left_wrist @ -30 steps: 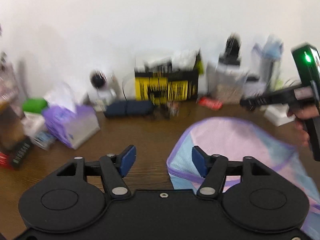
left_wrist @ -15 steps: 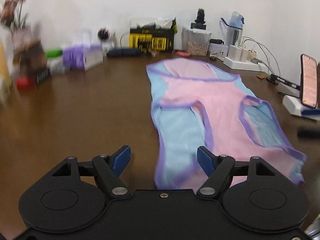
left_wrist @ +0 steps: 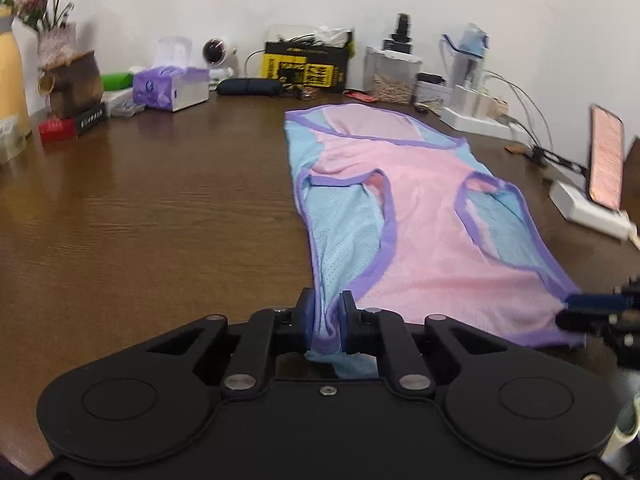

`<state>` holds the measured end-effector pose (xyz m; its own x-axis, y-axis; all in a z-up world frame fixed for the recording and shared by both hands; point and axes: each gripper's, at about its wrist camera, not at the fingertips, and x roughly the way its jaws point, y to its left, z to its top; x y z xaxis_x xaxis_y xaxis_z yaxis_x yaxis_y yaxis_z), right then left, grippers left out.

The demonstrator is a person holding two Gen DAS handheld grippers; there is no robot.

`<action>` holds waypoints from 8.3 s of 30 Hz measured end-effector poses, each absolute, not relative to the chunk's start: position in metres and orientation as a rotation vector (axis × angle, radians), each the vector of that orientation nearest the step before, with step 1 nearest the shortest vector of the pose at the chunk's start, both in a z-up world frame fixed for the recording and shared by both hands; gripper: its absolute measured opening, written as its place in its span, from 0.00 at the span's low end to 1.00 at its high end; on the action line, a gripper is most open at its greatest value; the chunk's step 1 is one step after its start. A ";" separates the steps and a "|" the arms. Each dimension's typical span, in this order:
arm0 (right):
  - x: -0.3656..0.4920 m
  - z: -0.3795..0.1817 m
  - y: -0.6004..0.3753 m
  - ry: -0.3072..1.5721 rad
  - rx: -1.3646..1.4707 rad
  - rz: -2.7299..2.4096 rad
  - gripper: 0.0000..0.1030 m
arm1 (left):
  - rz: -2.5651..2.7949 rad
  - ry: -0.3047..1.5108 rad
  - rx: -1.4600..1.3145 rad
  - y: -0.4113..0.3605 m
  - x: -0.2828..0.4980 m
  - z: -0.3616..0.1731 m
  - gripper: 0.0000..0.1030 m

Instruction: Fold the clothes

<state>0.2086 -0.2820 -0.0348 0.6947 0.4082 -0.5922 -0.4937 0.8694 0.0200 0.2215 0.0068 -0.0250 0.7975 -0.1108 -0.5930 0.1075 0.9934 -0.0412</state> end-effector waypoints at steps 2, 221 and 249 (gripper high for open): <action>0.203 -0.034 -0.285 0.635 -0.149 0.502 0.23 | -0.112 0.637 -0.021 0.007 0.213 -0.025 0.13; 0.675 -0.016 -0.199 0.850 -0.067 0.145 0.48 | -0.223 0.631 -0.266 -0.006 0.231 -0.029 0.07; 0.552 0.024 -0.205 0.626 -0.156 0.285 0.72 | -0.173 0.455 -0.215 -0.002 0.205 -0.007 0.36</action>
<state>0.5517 -0.2054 0.0238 0.7735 0.2148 -0.5963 -0.3083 0.9495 -0.0578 0.2046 -0.0015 -0.0071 0.8842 -0.2131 -0.4157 0.1174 0.9627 -0.2438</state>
